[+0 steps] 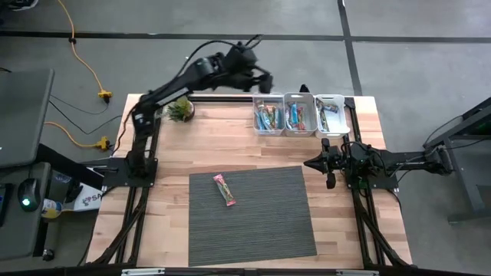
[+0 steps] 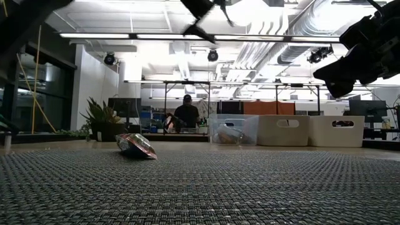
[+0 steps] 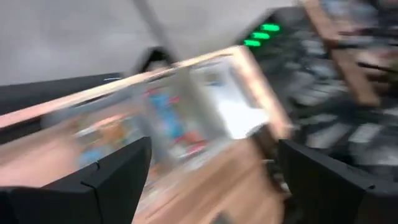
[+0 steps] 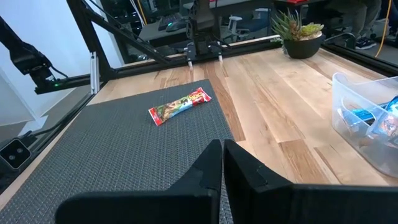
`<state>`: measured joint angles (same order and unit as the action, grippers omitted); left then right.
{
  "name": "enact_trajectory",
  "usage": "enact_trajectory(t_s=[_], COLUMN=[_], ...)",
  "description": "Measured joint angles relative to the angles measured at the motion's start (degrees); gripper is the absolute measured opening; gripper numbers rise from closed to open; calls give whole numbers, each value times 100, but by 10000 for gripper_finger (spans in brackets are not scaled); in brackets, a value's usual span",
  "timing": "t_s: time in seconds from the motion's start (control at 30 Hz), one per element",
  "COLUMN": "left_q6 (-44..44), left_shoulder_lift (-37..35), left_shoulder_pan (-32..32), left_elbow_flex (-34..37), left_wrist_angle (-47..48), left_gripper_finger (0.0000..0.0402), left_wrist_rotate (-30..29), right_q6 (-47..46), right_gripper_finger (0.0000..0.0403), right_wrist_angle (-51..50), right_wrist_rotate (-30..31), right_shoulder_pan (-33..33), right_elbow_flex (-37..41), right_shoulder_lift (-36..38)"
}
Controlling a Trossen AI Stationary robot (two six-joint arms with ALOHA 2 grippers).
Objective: Pick and place Granola Bars by type
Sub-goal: Put the red granola bar into the gray bin
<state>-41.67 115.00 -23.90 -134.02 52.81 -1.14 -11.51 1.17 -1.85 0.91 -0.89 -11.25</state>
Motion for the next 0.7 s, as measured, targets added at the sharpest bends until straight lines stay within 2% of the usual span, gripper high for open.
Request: enact_trajectory(t_s=[0.2,0.33,0.43,0.7], left_q6=[-1092,-2037,-2546,-3586], left_shoulder_lift=[-618,-759,-771,-789], left_shoulder_pan=[669,1201,1544,2185], left_elbow_flex=[0,2,77,471], left_wrist_angle=[2264,3473,3690,3716], left_gripper_finger=[342,342,342,342], left_wrist_rotate=[-2076,-2962,-3225,-3216], right_q6=[0,0,0,0], right_gripper_finger=[0,0,0,0], right_wrist_angle=[2,4,2,0], right_wrist_rotate=[-2,-4,-4,-2], right_shoulder_pan=[0,1,2,1], right_elbow_flex=[0,0,0,0], right_shoulder_lift=[0,2,2,0])
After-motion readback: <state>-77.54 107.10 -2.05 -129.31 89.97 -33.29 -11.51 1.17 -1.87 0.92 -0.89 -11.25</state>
